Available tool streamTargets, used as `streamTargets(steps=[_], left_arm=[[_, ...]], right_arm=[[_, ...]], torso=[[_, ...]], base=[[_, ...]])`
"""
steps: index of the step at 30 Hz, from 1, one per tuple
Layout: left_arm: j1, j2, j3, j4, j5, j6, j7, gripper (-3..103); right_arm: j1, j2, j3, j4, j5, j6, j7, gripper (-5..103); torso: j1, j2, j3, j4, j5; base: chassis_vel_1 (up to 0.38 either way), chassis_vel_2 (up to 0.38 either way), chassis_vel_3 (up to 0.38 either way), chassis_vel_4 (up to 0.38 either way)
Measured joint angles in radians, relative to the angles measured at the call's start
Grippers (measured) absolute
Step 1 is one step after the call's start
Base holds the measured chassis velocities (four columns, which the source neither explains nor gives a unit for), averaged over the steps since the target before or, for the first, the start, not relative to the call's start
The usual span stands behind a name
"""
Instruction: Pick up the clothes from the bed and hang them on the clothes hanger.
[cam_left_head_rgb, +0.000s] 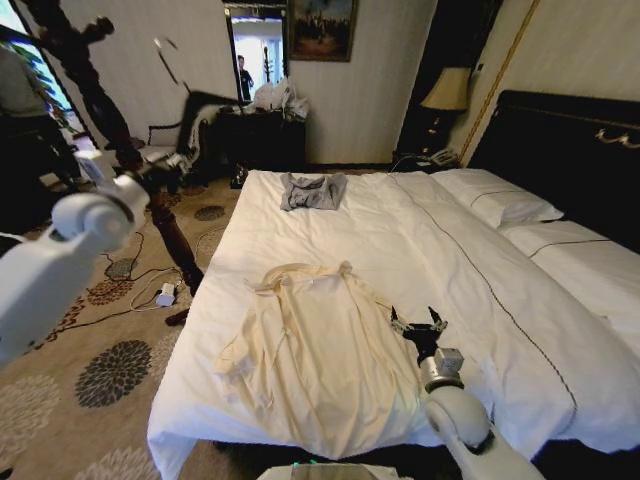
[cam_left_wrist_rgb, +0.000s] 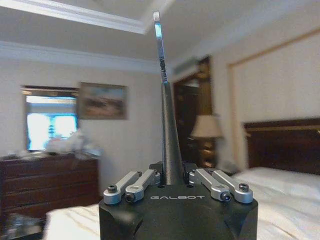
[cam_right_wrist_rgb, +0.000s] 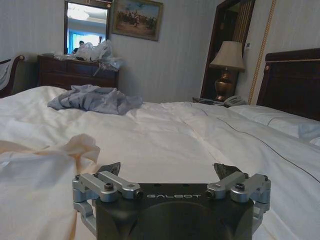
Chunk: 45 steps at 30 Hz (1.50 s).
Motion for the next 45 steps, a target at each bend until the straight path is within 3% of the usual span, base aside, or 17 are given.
streamTargets(steps=[10,17,20,27,31,36,45], left_arm=[[0.195,-0.004,0.01,0.024,0.091,-0.076,0.152,19],[0.328,-0.031,0.012,0.073,0.197,-0.142,0.249,19],[0.375,-0.049,0.011,0.106,0.246,-0.18,0.293,19],[0.41,-0.063,0.011,0.111,0.248,-0.186,0.329,19],[0.423,-0.077,0.012,0.081,0.241,-0.184,0.332,19],[0.436,-0.079,0.011,0.048,0.232,-0.181,0.331,19],[0.519,-0.067,-0.043,0.012,0.23,-0.175,0.326,19]], right_arm=[[0.074,-0.072,-0.042,-0.057,0.042,-0.013,0.009,100],[0.198,-0.11,-0.123,-0.161,0.084,-0.038,0.006,100],[0.331,-0.132,-0.196,-0.242,0.113,-0.05,-0.004,100],[0.518,-0.149,-0.328,-0.375,0.126,-0.052,-0.017,100],[0.601,-0.149,-0.415,-0.501,0.053,-0.05,-0.04,100],[0.615,-0.148,-0.451,-0.547,-0.021,-0.042,-0.064,100],[0.639,-0.129,-0.498,-0.539,-0.048,-0.043,-0.076,100]], torso=[[0.0,0.0,0.0,-0.0003,-0.0004],[0.0,0.0,0.0,-0.0004,-0.0001],[0.0,0.0,0.0,-0.0002,-0.0004],[0.0,0.0,0.0,-0.0002,-0.0003],[0.0,0.0,0.0,-0.0001,-0.0004],[0.0,0.0,0.0,-0.0004,-0.0001],[0.0,0.0,0.0,0.0003,-0.0004]], base=[[0.0,0.0,0.0,0.0],[0.0,0.0,0.0,0.0],[0.0,0.0,0.0,0.0],[0.0,0.0,0.0,0.0],[0.0,0.0,0.0,0.0],[0.0,0.0,0.0,0.0],[0.0,0.0,0.0,0.0]])
